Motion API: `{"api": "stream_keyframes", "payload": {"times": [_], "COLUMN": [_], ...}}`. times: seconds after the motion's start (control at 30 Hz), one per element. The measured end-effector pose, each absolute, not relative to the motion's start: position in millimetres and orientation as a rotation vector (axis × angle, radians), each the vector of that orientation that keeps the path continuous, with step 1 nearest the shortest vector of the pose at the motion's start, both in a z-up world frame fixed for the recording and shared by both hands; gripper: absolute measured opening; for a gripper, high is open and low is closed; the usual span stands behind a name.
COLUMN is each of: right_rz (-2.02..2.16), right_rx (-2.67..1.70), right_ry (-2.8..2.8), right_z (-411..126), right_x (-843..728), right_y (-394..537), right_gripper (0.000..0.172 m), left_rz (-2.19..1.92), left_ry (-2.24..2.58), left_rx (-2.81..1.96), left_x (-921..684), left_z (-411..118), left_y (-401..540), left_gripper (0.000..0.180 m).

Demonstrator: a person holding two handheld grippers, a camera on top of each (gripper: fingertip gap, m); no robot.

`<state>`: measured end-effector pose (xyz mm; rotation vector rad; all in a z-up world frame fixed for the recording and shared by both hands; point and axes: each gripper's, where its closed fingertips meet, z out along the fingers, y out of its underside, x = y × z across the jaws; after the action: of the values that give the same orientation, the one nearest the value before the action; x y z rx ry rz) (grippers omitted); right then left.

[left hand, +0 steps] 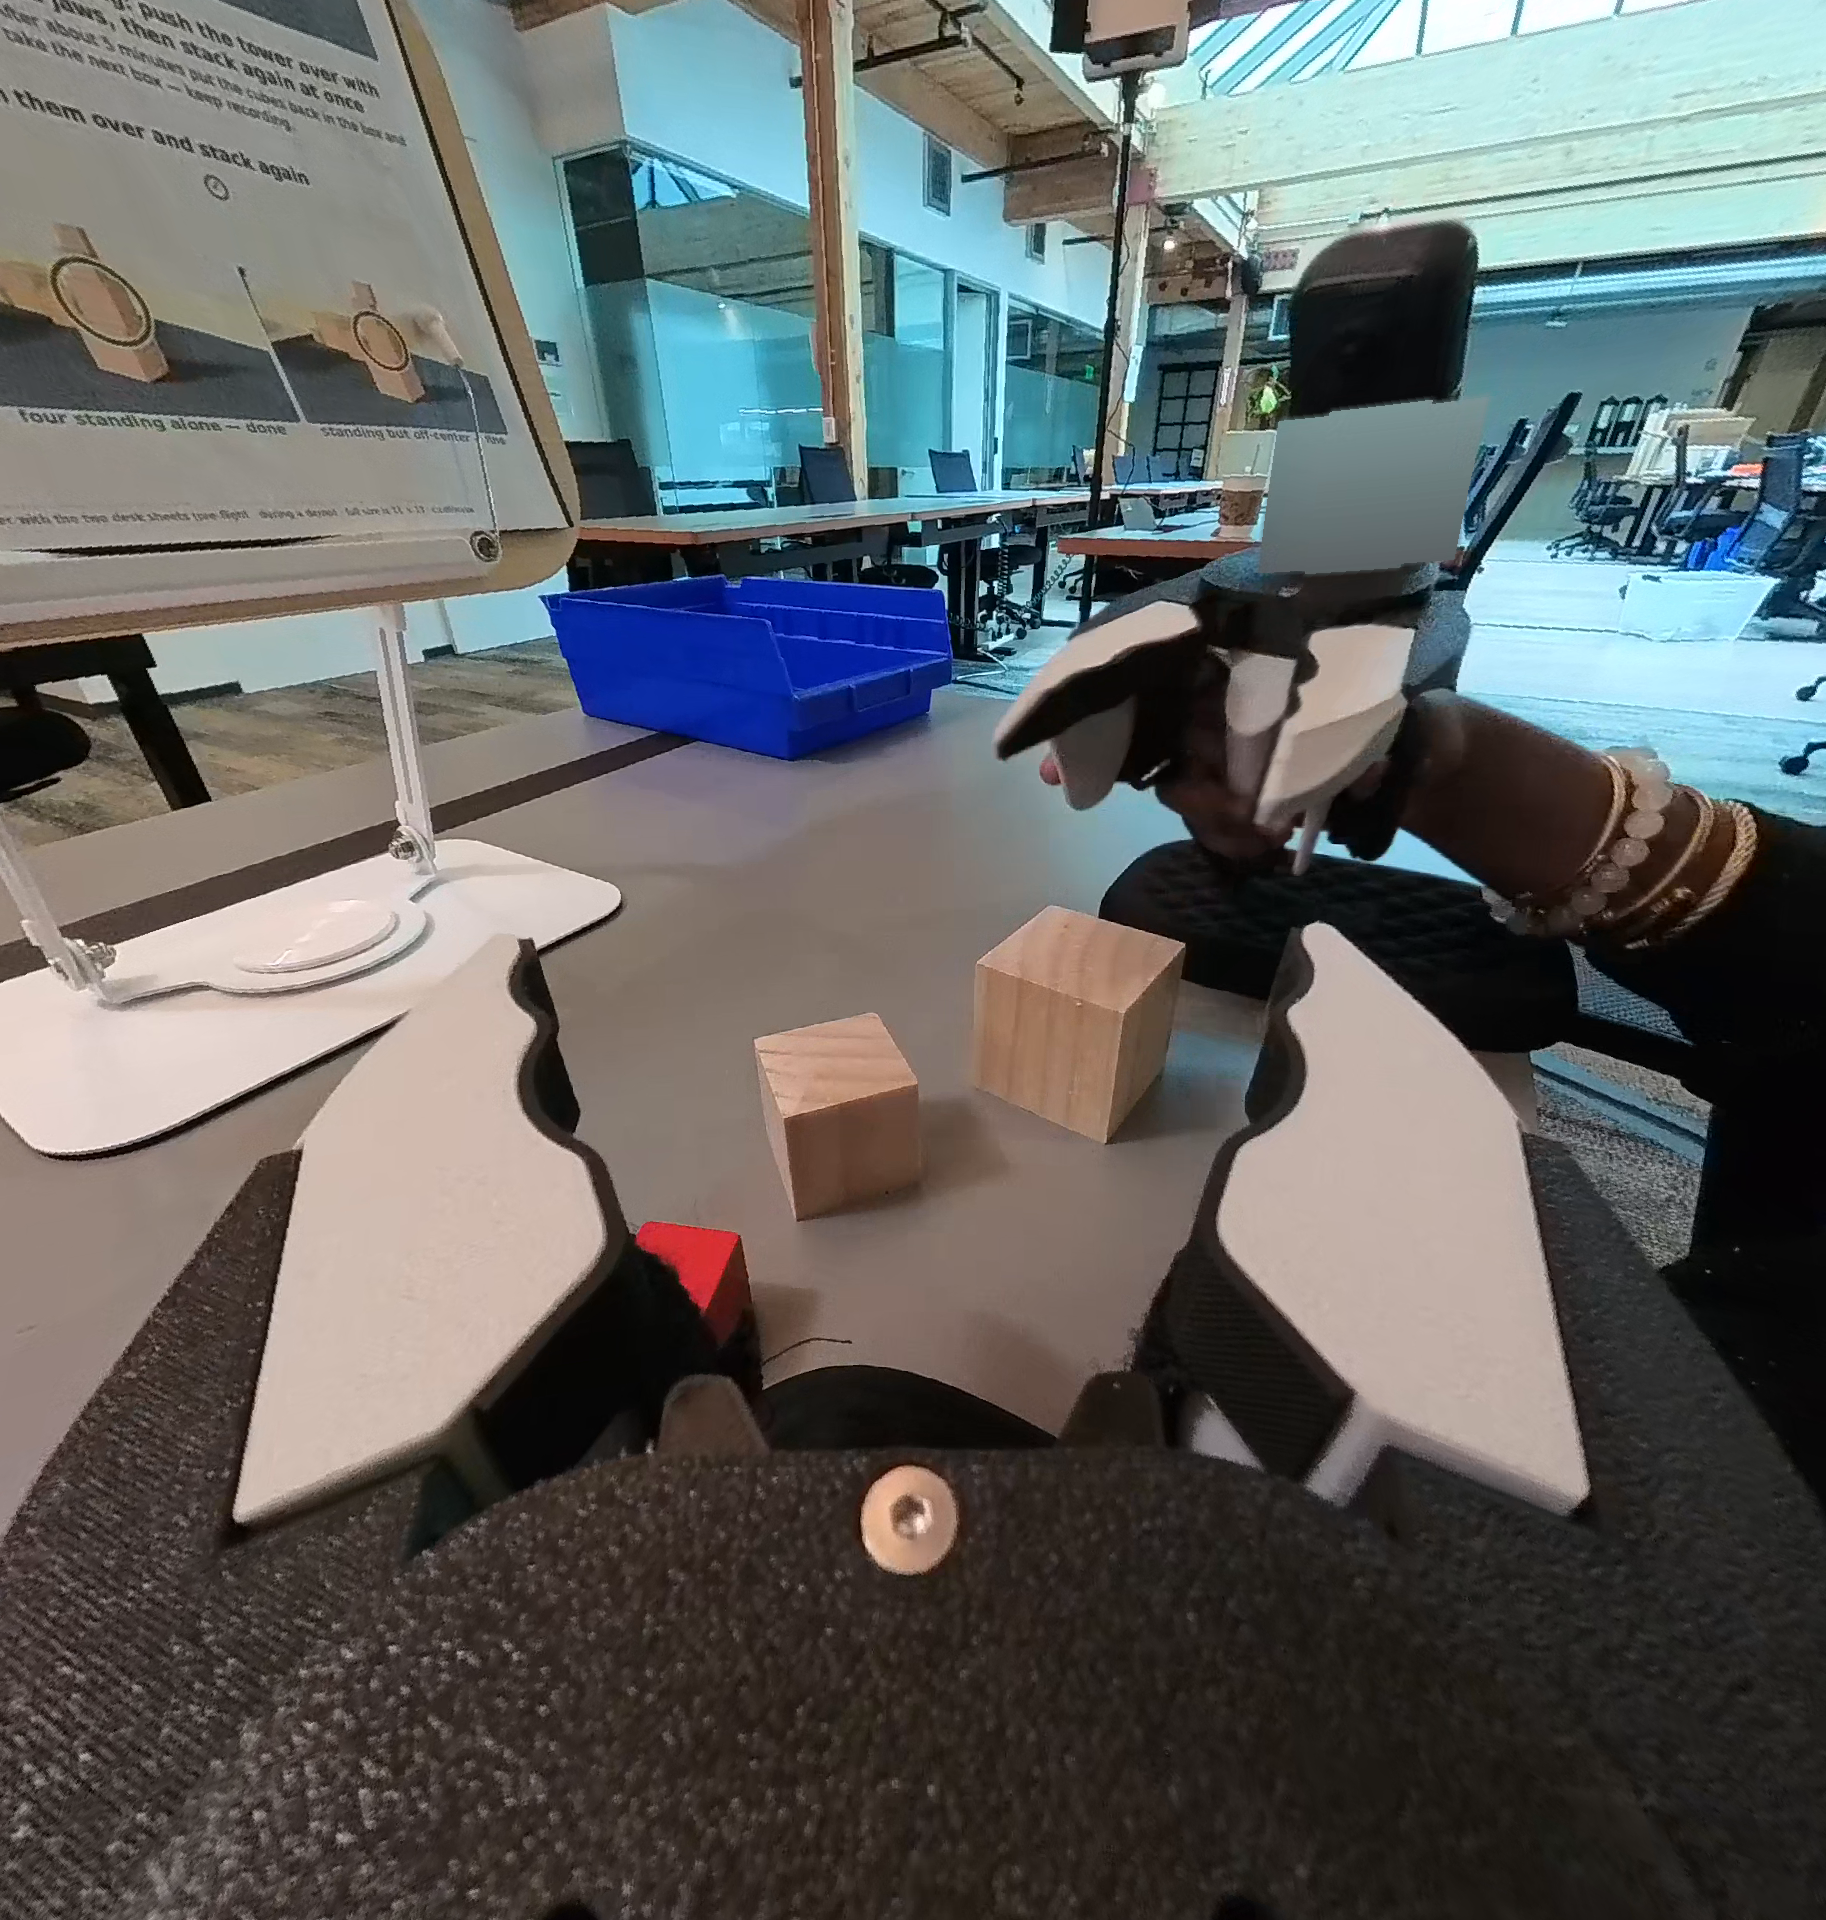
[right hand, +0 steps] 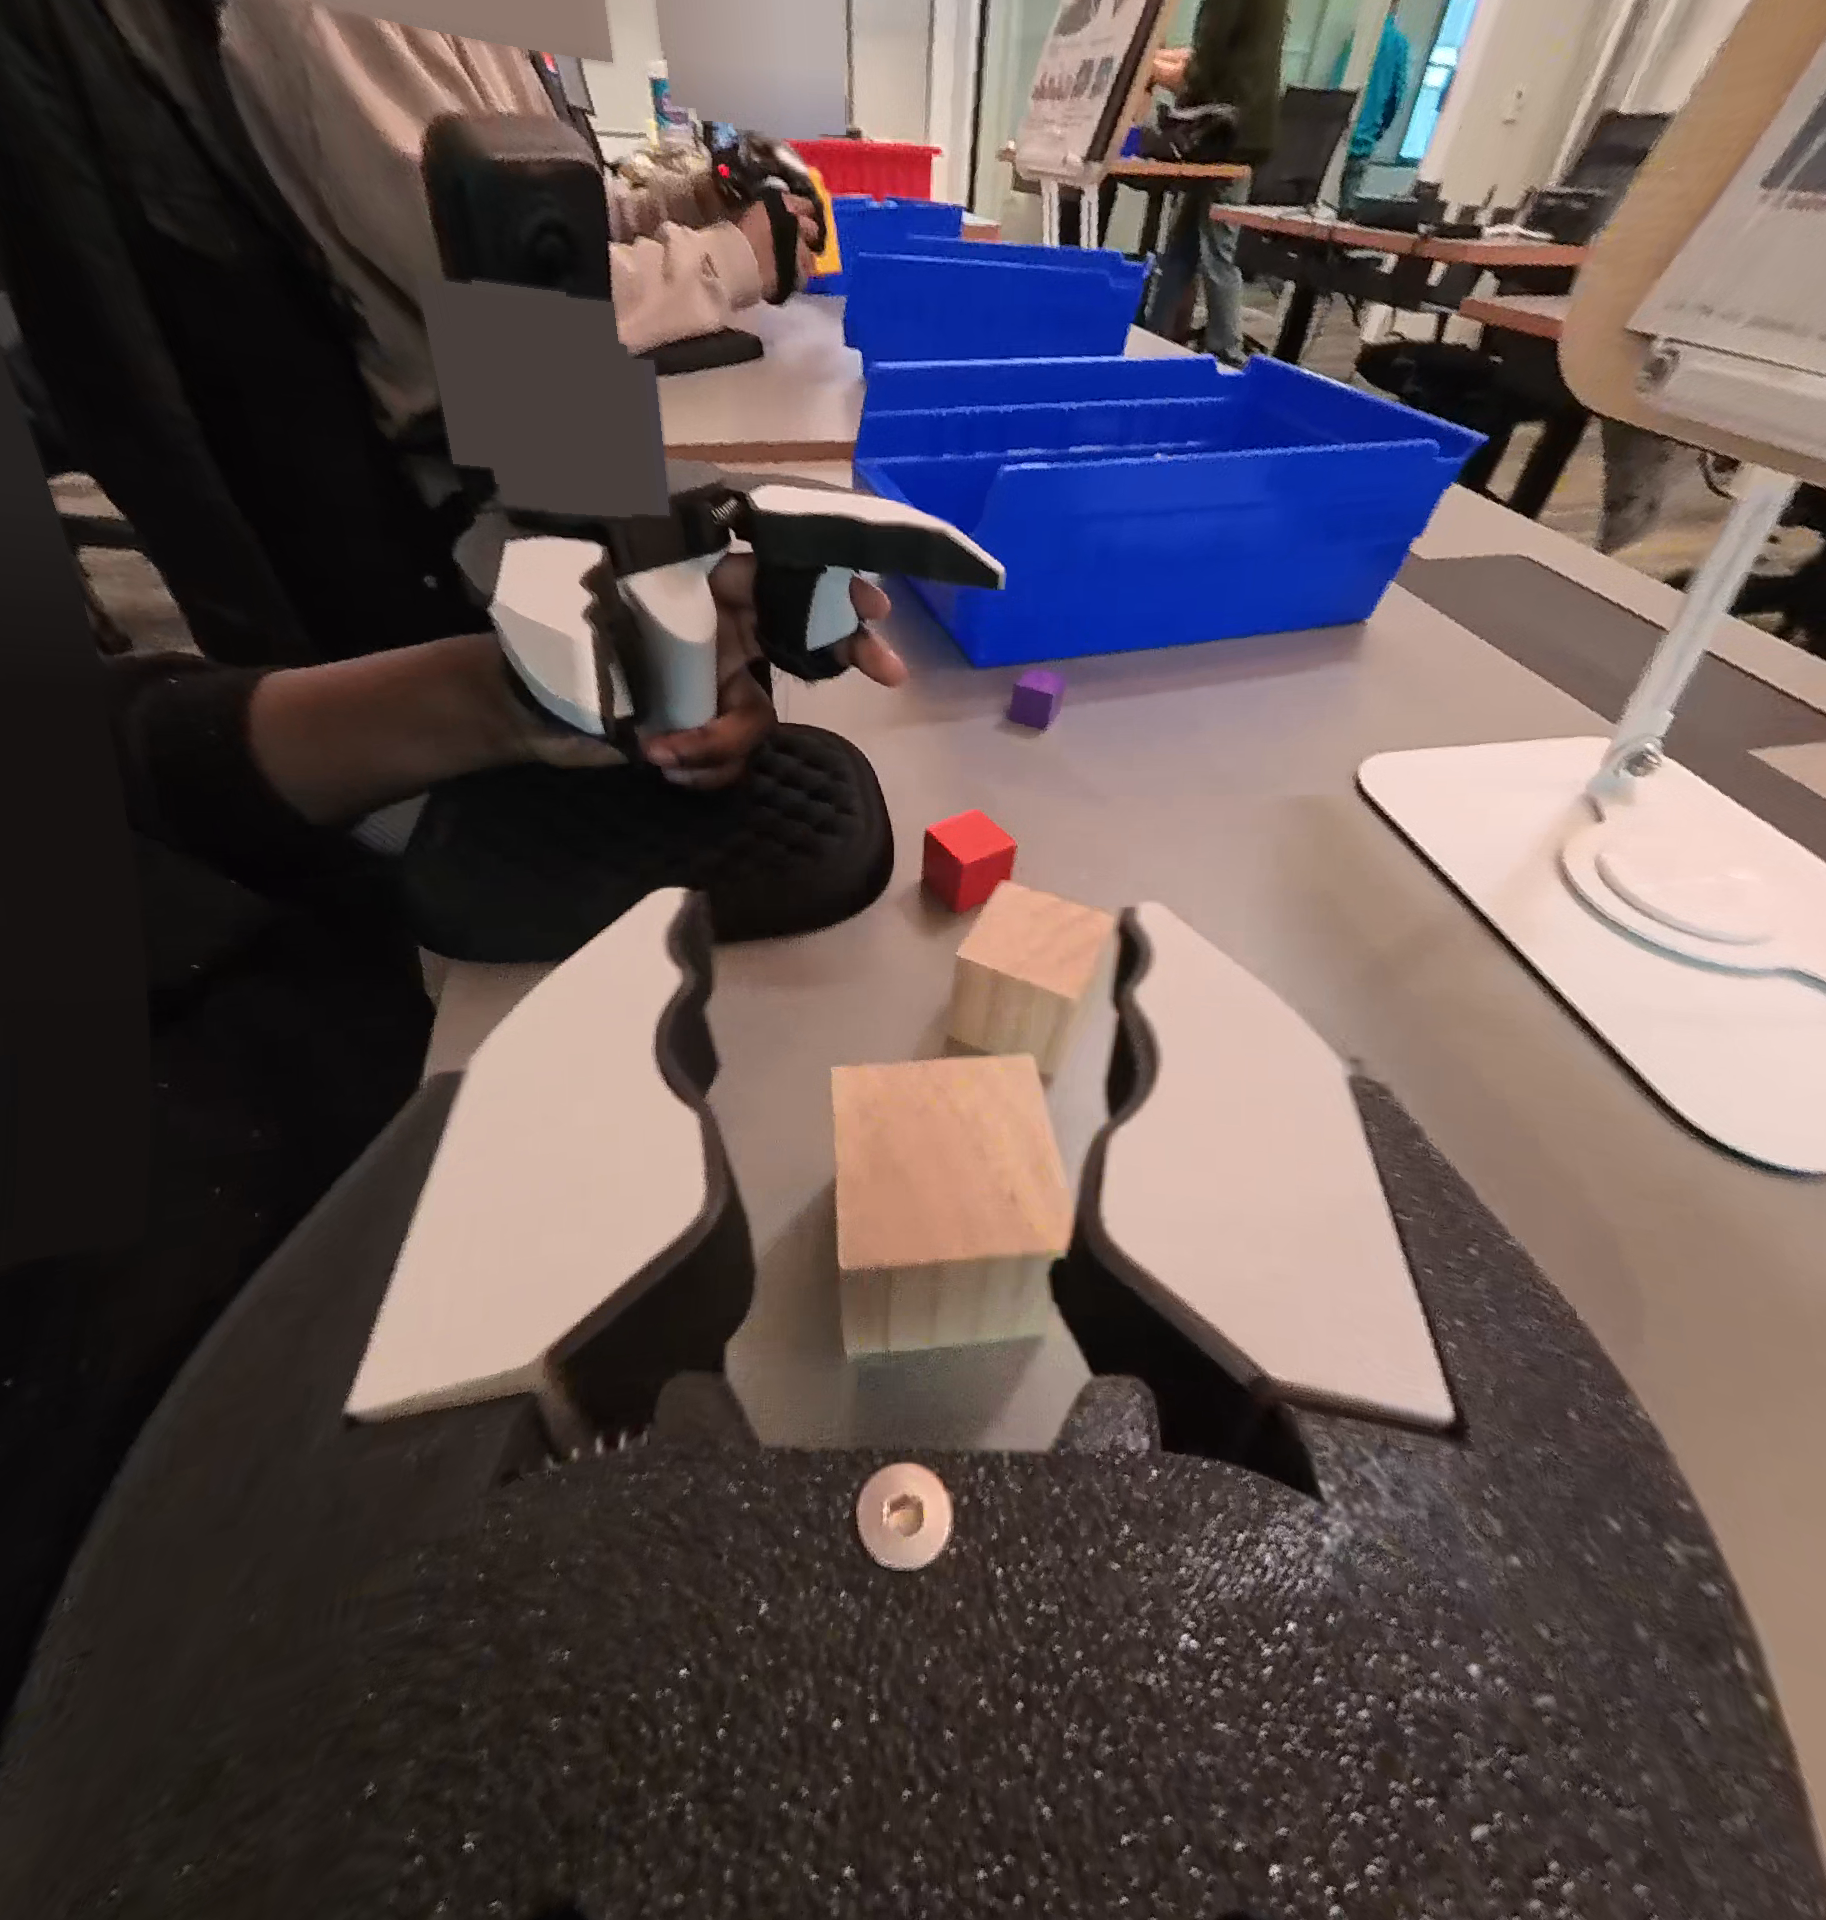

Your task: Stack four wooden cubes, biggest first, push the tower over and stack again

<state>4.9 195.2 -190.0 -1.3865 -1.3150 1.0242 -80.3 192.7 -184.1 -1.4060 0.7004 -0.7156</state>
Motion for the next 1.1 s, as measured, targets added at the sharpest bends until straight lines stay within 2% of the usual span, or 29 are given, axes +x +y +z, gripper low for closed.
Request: {"api": "stream_keyframes", "payload": {"times": [0.07,0.1,0.33,0.57,0.73,0.93,1.0,1.1], "right_rz": [0.982,0.962,0.957,1.003,0.863,0.755,0.747,0.775], "right_rx": [-1.426,-1.449,-1.427,-1.468,-1.510,-1.560,-1.516,-1.469], "right_ry": [-1.310,-1.316,-1.308,-1.139,-0.890,-0.846,-0.799,-0.776], "right_z": [-195,-198,-203,-193,-187,-204,-199,-195], "right_x": [12,15,30,54,75,83,88,92], "right_y": [202,204,211,219,231,214,214,211], "right_gripper": [0.094,0.098,0.113,0.115,0.122,0.128,0.122,0.121], "left_rz": [-0.720,-0.723,-0.736,-0.742,-0.743,-0.665,-0.645,-0.710], "left_ry": [0.698,0.697,0.692,0.683,0.674,0.627,0.717,1.052], "left_rx": [-1.403,-1.404,-1.400,-1.399,-1.394,-1.445,-1.475,-1.510], "left_x": [-81,-81,-81,-82,-83,-88,-79,-42], "left_z": [-184,-184,-183,-182,-181,-179,-173,-167], "left_y": [193,193,192,193,192,200,197,174], "left_gripper": [0.127,0.127,0.126,0.125,0.124,0.123,0.123,0.090]}}
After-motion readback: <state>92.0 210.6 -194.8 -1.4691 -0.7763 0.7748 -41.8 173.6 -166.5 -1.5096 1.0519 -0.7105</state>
